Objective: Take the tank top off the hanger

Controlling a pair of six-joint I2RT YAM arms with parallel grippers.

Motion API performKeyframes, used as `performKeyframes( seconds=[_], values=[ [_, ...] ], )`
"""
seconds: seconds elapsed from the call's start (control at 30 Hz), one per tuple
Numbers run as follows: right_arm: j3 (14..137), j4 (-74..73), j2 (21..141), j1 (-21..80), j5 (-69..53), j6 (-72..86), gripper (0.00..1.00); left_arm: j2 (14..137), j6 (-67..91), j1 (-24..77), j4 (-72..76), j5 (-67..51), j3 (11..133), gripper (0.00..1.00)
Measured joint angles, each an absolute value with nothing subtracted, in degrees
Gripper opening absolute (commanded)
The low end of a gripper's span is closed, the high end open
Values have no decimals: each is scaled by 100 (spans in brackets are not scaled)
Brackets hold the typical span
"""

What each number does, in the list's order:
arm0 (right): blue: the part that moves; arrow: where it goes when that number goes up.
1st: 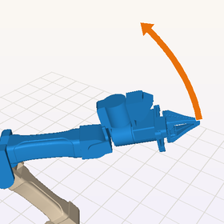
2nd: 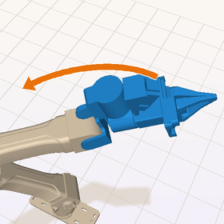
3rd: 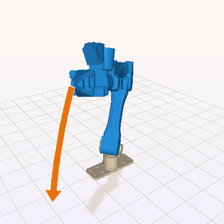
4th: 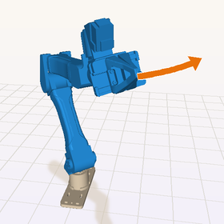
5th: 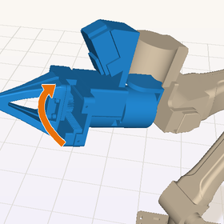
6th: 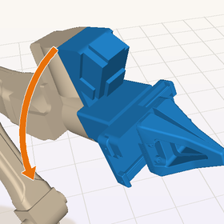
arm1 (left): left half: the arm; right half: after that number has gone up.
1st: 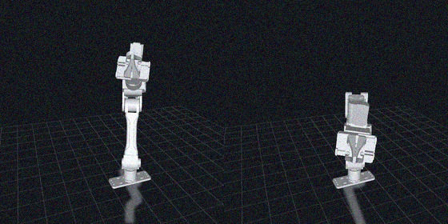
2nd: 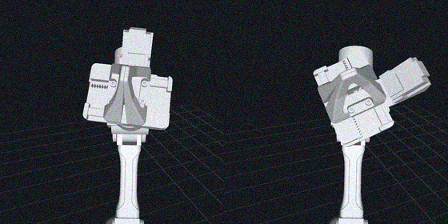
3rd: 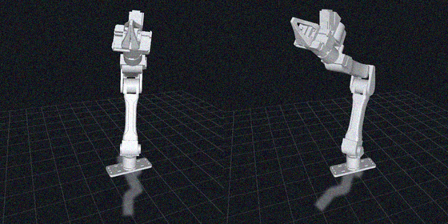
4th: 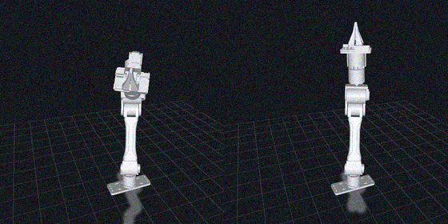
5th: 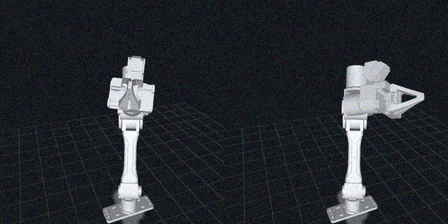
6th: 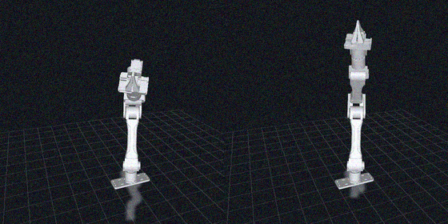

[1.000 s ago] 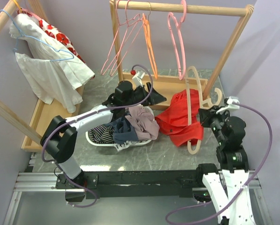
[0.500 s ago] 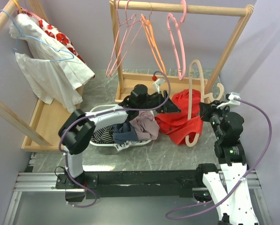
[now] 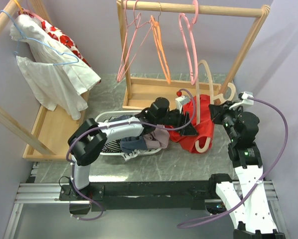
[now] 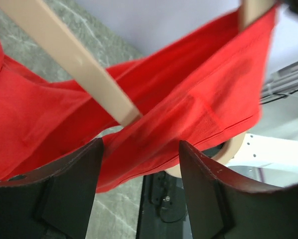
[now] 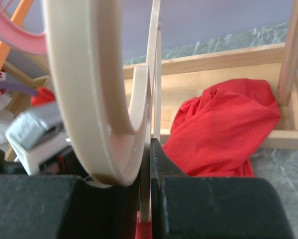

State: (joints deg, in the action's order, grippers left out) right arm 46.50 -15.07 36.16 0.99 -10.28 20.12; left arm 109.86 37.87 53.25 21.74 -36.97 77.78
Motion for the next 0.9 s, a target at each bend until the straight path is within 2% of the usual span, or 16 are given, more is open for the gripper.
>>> performKeyframes(
  seconds=[0.07, 0.17, 0.2, 0.27, 0.3, 0.37, 0.7, 0.9],
  values=[
    [4722, -1500, 3677, 99, -1061, 2012, 3, 10986, 3645, 5367, 2141, -3614, 7730, 67],
    [4790, -1492, 3723, 99, -1087, 2021, 3, 10986, 3481, 5371, 2027, -3548, 7714, 54],
    [4794, -1485, 3721, 99, -1100, 2034, 3, 10986, 3444, 5371, 2010, -3533, 7714, 38],
    [4801, -1474, 3721, 99, -1107, 2034, 3, 10989, 3369, 5367, 1955, -3498, 7714, 24],
    [4801, -1461, 3721, 99, -1105, 2034, 3, 10989, 3304, 5367, 1914, -3470, 7714, 12],
    [4801, -1461, 3721, 99, -1096, 2049, 3, 10989, 3262, 5374, 1857, -3459, 7717, 3],
    [4801, -1358, 3837, 99, -534, 2141, 7, 10860, 3070, 5472, 1629, -3854, 7708, 1],
    [4801, -1109, 4134, 99, -169, 2226, 3, 10326, 2764, 5774, 1201, -4440, 7706, 1]
  ],
)
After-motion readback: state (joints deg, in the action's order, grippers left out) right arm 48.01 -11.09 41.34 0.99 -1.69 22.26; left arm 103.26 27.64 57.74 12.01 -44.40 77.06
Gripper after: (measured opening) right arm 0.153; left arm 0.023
